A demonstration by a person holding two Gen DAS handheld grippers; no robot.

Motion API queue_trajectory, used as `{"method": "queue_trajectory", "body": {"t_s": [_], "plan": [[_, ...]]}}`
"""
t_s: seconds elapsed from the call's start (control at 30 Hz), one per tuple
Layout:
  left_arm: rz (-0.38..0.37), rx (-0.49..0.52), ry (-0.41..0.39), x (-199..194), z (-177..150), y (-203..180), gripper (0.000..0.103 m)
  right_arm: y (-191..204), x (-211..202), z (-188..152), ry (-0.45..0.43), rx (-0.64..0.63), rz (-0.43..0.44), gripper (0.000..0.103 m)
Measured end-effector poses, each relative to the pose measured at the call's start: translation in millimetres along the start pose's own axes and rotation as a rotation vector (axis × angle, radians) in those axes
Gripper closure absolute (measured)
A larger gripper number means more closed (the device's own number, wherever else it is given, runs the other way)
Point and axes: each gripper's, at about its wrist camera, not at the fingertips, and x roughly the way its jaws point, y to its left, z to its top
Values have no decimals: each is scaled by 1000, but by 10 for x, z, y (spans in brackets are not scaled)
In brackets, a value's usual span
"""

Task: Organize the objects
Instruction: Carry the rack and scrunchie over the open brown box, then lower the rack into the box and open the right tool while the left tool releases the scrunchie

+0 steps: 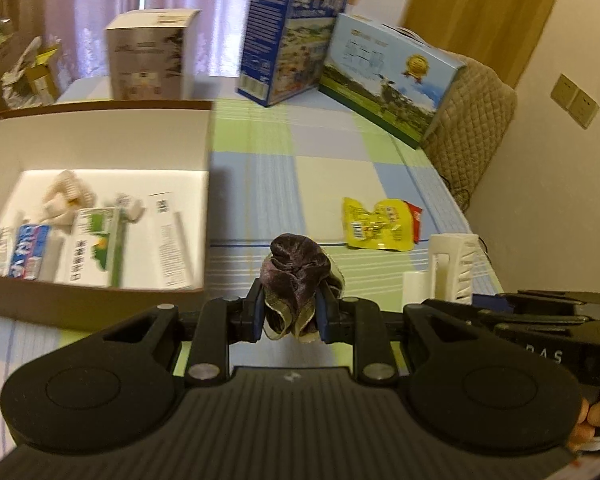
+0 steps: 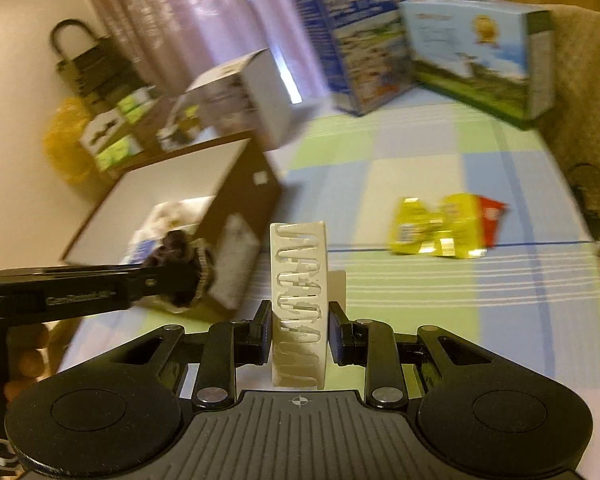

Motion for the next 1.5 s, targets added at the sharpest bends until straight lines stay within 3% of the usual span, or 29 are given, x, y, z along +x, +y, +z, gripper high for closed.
{"method": "queue_trajectory", "body": {"t_s": [0.3,0.6,1.0,1.5], "plan": [[80,-62,-25,-326,-15,651,82,683,410,76,41,-59,118,78],[163,-75,-67,-538,149,1349,82,1214,847,329,18,-96,139,78],[205,-73,-49,-345,393,2050,82,1545,1536,562,60,-78,17,78],[187,-57,49,100,486,2429,81,1609,2270,616,181,-82,-174,78]]}}
